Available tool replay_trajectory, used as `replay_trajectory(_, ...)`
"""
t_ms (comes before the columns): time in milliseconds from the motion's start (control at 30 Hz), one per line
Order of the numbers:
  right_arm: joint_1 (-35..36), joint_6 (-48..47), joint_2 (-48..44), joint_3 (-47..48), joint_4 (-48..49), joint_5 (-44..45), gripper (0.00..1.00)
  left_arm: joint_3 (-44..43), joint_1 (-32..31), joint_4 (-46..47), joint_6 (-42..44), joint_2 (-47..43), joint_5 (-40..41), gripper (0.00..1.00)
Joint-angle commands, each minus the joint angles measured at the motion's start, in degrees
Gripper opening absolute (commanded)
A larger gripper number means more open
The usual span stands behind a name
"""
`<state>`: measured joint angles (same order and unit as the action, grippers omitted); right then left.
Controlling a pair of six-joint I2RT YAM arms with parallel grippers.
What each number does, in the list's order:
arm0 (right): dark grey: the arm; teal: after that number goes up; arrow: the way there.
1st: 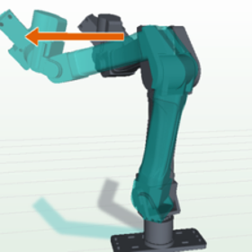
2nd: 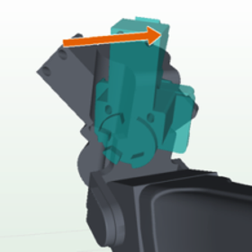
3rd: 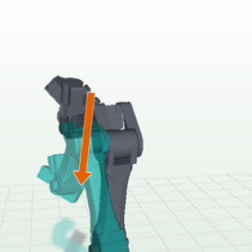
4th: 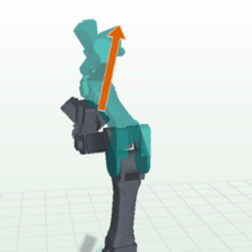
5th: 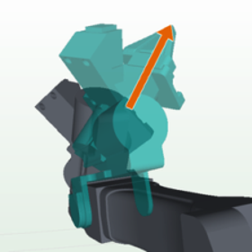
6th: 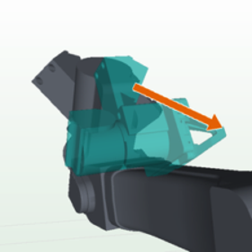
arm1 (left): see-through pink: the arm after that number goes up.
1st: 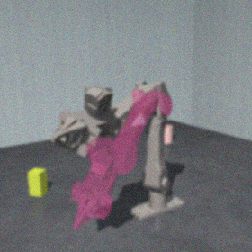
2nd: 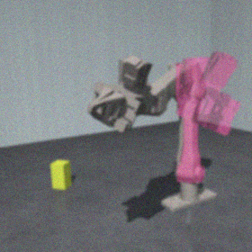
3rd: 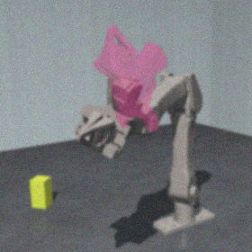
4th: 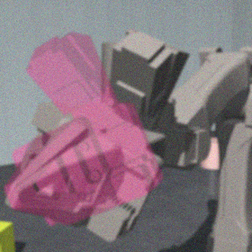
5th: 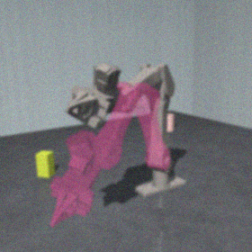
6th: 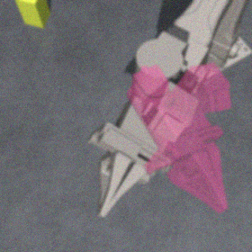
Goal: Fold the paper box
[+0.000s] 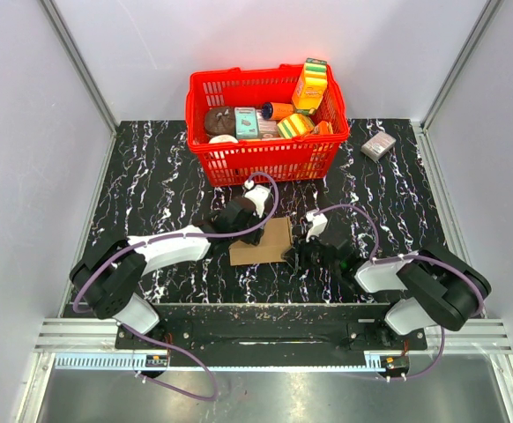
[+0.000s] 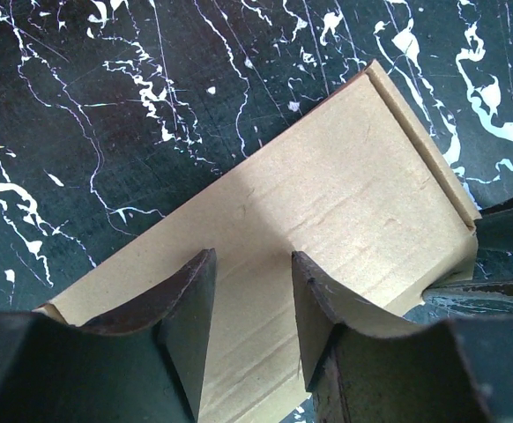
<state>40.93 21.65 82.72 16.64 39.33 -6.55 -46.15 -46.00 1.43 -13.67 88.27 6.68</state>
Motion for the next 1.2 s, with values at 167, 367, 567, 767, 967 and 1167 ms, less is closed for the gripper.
replay_trajectory(167,-0.4,-2.4,4.5,-1.0,7.8,4.6,0.46,0.3,-1.2,-5.9,-0.9,3.6,-10.1,0.42)
replay_trajectory(367,-0.4,-2.2,4.1,-1.3,7.9,4.9,0.46,-0.1,-1.1,-6.1,-0.7,3.6,-10.2,0.42)
replay_trajectory(567,-0.4,-1.9,-5.6,-0.7,0.4,3.6,0.50,-0.1,-1.1,-6.4,-0.4,3.5,-9.6,0.42)
replay_trajectory(767,-0.4,-1.3,-15.5,-0.4,-7.8,3.5,0.57,-0.4,-1.1,-6.5,-0.5,3.5,-9.5,0.42)
replay_trajectory(967,-0.4,2.7,-19.5,0.7,-15.4,6.2,0.61,-0.5,-1.1,-7.1,-0.5,3.4,-9.4,0.41)
replay_trajectory(1167,-0.4,6.6,-18.4,-0.6,-16.5,9.4,0.63,-0.5,-1.1,-7.2,-0.3,3.4,-9.1,0.41)
